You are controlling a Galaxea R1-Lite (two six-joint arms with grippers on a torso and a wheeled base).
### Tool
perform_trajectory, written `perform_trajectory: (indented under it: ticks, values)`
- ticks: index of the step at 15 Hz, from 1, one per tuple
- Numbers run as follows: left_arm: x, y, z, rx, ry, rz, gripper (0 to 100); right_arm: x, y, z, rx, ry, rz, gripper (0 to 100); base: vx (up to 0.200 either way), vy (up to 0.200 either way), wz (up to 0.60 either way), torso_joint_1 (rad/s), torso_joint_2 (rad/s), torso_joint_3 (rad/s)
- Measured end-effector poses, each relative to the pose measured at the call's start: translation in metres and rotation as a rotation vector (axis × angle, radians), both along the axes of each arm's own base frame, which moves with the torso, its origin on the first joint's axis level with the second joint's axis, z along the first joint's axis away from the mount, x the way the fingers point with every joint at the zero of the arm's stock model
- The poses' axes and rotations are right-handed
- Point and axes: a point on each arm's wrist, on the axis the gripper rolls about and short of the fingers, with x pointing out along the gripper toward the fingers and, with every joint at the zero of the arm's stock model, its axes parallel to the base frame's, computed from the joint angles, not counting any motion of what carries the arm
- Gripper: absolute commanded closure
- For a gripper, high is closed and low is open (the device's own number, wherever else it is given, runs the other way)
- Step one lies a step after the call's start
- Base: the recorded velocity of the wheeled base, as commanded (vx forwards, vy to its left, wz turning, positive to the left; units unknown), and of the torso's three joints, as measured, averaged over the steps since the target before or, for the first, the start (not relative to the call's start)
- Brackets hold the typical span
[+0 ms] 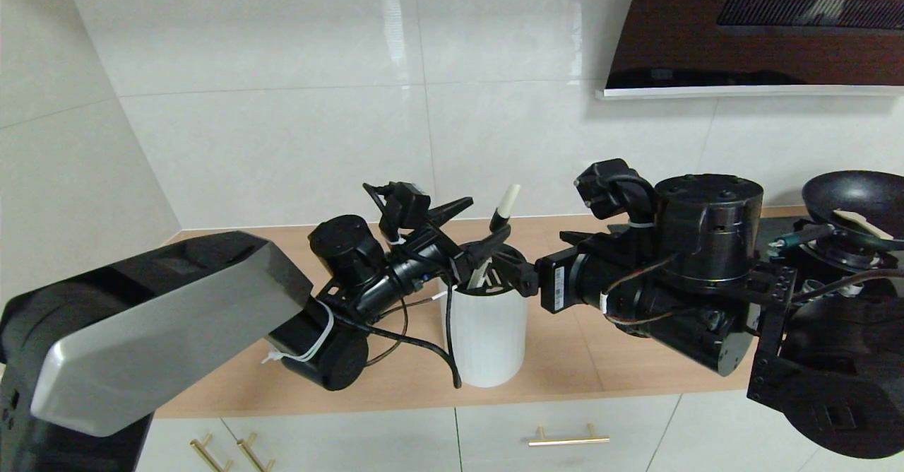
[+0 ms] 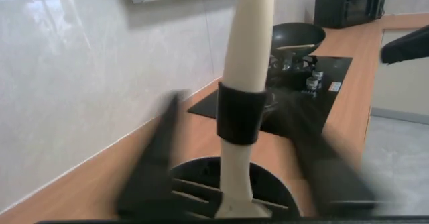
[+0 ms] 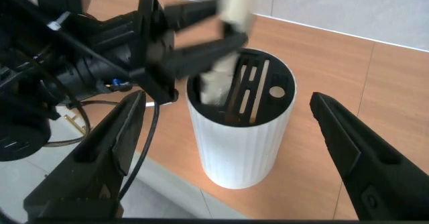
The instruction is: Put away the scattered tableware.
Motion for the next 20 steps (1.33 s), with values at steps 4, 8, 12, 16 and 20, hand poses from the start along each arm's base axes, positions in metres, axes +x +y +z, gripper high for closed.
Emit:
perform_trajectory:
  ticks: [4, 8, 12, 16, 20]
  values:
    - [-0.025, 0.005, 0.019, -0.013, 0.012, 0.060, 0, 0.000, 0.000, 0.000, 0.000, 0.001, 0.000, 0, 0.000, 0.000, 0.00, 0.000, 0.00, 0.000]
    - [-0.036, 0.011, 0.044, -0.065, -0.022, 0.145, 0, 0.000, 0.000, 0.000, 0.000, 0.001, 0.000, 0, 0.000, 0.000, 0.00, 0.000, 0.00, 0.000]
    - [-0.054, 0.020, 0.073, -0.106, -0.038, 0.216, 0, 0.003, -0.005, 0.003, 0.008, -0.009, -0.018, 0, 0.000, 0.000, 0.00, 0.000, 0.00, 0.000]
    - [-0.086, 0.046, 0.102, -0.141, -0.069, 0.266, 0, 0.008, -0.036, 0.023, 0.046, -0.052, -0.101, 0, 0.000, 0.000, 0.00, 0.000, 0.00, 0.000]
    - [-0.119, 0.094, 0.093, -0.129, -0.014, 0.367, 0, -0.012, -0.092, 0.036, 0.069, -0.086, -0.215, 0, 0.000, 0.000, 0.00, 0.000, 0.00, 0.000]
